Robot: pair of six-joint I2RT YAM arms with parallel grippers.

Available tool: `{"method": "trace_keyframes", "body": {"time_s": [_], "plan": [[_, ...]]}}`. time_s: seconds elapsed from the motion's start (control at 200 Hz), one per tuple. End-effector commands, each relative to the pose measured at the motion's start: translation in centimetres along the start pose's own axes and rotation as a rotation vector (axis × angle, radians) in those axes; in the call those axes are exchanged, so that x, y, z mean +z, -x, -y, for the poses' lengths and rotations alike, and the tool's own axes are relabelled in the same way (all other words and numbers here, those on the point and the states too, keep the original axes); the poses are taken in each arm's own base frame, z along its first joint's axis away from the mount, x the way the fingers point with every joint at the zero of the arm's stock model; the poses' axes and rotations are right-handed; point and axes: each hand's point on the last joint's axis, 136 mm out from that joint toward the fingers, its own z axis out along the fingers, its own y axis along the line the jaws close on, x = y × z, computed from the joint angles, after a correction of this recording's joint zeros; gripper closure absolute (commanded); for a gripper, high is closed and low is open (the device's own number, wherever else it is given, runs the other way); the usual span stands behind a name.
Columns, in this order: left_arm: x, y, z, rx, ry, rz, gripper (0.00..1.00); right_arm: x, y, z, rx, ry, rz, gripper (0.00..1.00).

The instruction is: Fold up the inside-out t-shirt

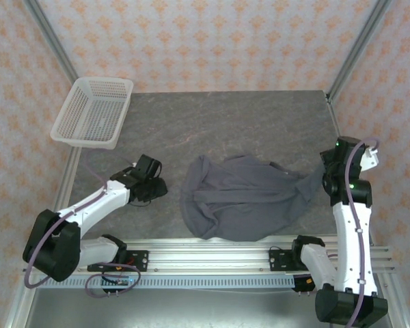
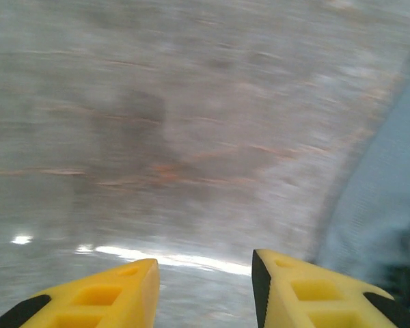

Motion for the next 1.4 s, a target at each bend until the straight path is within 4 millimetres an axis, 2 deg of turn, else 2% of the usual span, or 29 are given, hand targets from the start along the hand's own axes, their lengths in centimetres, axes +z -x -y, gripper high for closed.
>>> {"method": "trace_keyframes", "body": {"time_s": [0.0,0.1,0.29,0.375,0.465,0.535,0.655,0.761,0.841,0.901,1.016,1.076,1.186,1.241,1.321,1.396], "plan": [[-1.8,0.8,8.4,0.126,-0.251,0.014,0.56,0.6,-1.4,-1.2,0.021,0.08,-0.072,1.0],[-0.2,0.0,10.4,0.148,-0.215,-0.044,0.55,0.7,-1.9,-0.9,0.021,0.073,-0.091,1.0],[3.7,-1.4,11.7,0.138,-0.181,-0.114,0.49,0.2,-1.6,-0.8,-0.005,0.071,-0.078,1.0],[4.8,-2.1,12.6,0.144,-0.203,-0.166,0.51,0.2,-1.6,-0.8,-0.011,0.07,-0.078,1.0],[5.0,-2.7,14.1,0.151,-0.267,-0.191,0.53,0.2,-1.6,-0.8,-0.015,0.072,-0.079,1.0],[4.8,-3.0,15.3,0.156,-0.313,-0.212,0.56,0.2,-1.6,-0.8,-0.016,0.069,-0.08,1.0],[4.4,-3.4,15.7,0.158,-0.322,-0.232,0.61,0.2,-1.6,-0.7,-0.015,0.067,-0.078,1.0],[3.7,-3.3,16.9,0.156,-0.377,-0.242,0.63,0.3,-1.7,-0.8,-0.01,0.068,-0.081,1.0],[3.3,-3.4,18.2,0.16,-0.431,-0.264,0.76,0.4,-1.7,-0.8,-0.005,0.069,-0.083,1.0],[3.2,-3.4,18.7,0.158,-0.446,-0.272,1.0,0.3,-1.6,-0.9,-0.003,0.072,-0.08,1.0],[1.7,-2.0,19.3,0.17,-0.456,-0.21,1.0,-0.1,-1.2,-1.2,-0.004,0.076,-0.07,1.0],[0.0,-0.1,19.5,0.199,-0.447,-0.131,1.0,-0.4,-0.9,-1.5,-0.001,0.085,-0.063,1.0],[-3.9,4.8,19.6,0.221,-0.427,0.016,1.0,-0.7,-0.6,-2.0,0.016,0.107,-0.058,1.0],[-5.2,6.2,19.2,0.222,-0.398,0.046,1.0,-0.8,-0.7,-2.3,0.018,0.117,-0.067,1.0],[-5.0,6.3,16.7,0.231,-0.24,0.032,1.0,-0.7,-0.8,-2.0,0.014,0.105,-0.073,1.0],[-3.3,5.2,14.3,0.243,-0.124,0.001,0.83,-0.3,-1.2,-1.8,0.021,0.101,-0.078,1.0]]}}
